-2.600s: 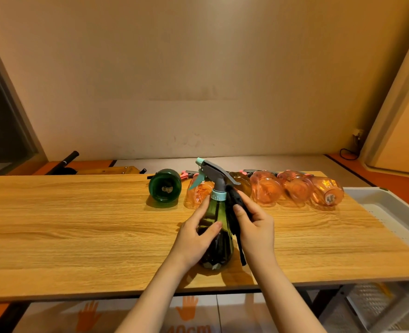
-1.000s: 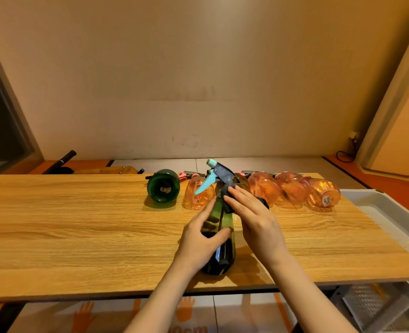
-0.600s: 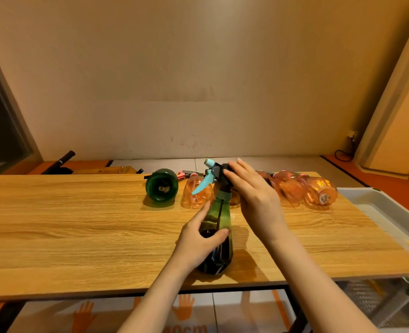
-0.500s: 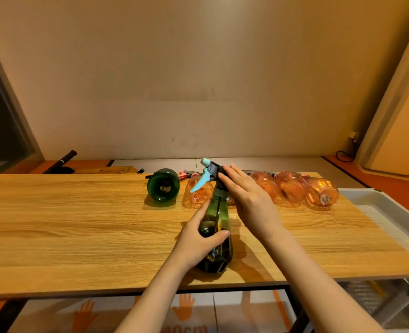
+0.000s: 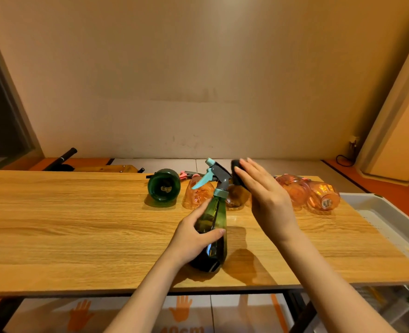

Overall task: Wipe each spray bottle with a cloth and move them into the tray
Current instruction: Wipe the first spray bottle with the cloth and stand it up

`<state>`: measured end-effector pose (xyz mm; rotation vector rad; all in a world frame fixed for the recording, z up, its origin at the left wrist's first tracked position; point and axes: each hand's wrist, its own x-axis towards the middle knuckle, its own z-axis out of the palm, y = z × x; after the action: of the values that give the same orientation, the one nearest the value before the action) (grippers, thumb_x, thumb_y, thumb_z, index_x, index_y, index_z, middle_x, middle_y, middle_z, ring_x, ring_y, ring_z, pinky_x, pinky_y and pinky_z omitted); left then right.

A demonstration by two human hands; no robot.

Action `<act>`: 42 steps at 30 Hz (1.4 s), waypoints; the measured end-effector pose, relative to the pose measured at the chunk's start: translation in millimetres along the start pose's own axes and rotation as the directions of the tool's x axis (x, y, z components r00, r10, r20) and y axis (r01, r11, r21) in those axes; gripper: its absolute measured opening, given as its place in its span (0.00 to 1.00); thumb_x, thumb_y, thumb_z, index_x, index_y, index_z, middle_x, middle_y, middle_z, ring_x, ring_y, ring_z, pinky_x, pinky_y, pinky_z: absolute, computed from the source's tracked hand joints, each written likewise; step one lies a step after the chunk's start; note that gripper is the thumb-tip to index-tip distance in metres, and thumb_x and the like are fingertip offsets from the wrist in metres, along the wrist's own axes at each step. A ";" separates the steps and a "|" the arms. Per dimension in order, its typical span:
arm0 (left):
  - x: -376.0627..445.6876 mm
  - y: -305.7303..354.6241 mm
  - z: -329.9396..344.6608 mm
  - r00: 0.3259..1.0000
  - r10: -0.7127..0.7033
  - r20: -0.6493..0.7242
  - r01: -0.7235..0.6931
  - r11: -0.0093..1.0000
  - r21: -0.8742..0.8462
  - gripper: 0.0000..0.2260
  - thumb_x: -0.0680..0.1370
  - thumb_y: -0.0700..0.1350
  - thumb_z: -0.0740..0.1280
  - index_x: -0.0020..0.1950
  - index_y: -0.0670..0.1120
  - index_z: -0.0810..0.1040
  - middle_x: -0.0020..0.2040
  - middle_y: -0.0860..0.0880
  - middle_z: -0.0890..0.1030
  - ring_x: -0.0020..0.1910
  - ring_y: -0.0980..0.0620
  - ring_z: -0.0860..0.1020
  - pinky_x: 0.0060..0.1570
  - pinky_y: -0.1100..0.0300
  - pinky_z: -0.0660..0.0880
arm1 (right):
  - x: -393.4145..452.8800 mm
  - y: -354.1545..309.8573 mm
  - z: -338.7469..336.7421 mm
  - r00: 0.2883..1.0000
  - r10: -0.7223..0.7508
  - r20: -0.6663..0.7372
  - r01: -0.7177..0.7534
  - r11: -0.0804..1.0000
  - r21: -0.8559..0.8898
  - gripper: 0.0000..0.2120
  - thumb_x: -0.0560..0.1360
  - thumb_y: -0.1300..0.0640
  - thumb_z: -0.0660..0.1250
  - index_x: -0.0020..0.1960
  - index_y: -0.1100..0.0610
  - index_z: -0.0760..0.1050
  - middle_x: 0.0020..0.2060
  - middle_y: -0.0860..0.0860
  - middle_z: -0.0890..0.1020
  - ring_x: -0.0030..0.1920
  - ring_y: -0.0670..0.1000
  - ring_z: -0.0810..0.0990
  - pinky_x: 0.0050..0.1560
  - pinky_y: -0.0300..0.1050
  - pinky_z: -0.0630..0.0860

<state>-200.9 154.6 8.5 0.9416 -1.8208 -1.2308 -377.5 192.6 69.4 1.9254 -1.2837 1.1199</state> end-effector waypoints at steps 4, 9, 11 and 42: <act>0.6 1.7 3.5 1.000 0.007 0.017 -0.009 0.997 0.080 0.20 0.72 0.41 0.75 0.55 0.61 0.74 0.54 0.63 0.79 0.56 0.62 0.77 0.50 0.75 0.72 | 23.5 -5.7 16.1 0.964 -0.143 0.225 0.156 0.987 -0.042 0.27 0.64 0.75 0.69 0.63 0.64 0.74 0.63 0.60 0.75 0.65 0.60 0.71 0.62 0.54 0.67; -2.8 0.3 1.6 1.000 0.020 -0.005 -0.020 0.998 0.056 0.34 0.73 0.42 0.74 0.75 0.48 0.62 0.64 0.60 0.68 0.63 0.64 0.68 0.50 0.82 0.66 | 7.1 5.5 25.9 0.946 -0.156 0.285 0.171 0.985 -0.030 0.30 0.62 0.76 0.70 0.63 0.63 0.74 0.63 0.59 0.75 0.65 0.60 0.72 0.62 0.55 0.68; -2.8 -2.4 0.5 0.999 0.031 -0.008 -0.031 0.998 0.053 0.35 0.73 0.43 0.74 0.76 0.50 0.61 0.67 0.58 0.68 0.66 0.62 0.67 0.53 0.81 0.67 | 2.2 7.3 25.6 0.952 -0.132 0.277 0.142 0.990 -0.018 0.30 0.61 0.78 0.70 0.62 0.63 0.75 0.62 0.59 0.75 0.64 0.61 0.73 0.60 0.55 0.70; -6.6 -5.5 -1.7 0.999 0.044 -0.013 -0.043 0.998 0.042 0.35 0.72 0.43 0.74 0.75 0.50 0.60 0.67 0.60 0.66 0.68 0.63 0.66 0.62 0.72 0.64 | 9.1 4.7 25.2 0.983 -0.099 0.157 0.081 0.990 0.117 0.27 0.65 0.76 0.71 0.62 0.62 0.75 0.63 0.58 0.75 0.65 0.58 0.71 0.62 0.53 0.70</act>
<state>-195.4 158.2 2.7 0.9264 -1.8535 -1.1611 -371.7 166.3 65.0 2.1737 -1.2269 1.0249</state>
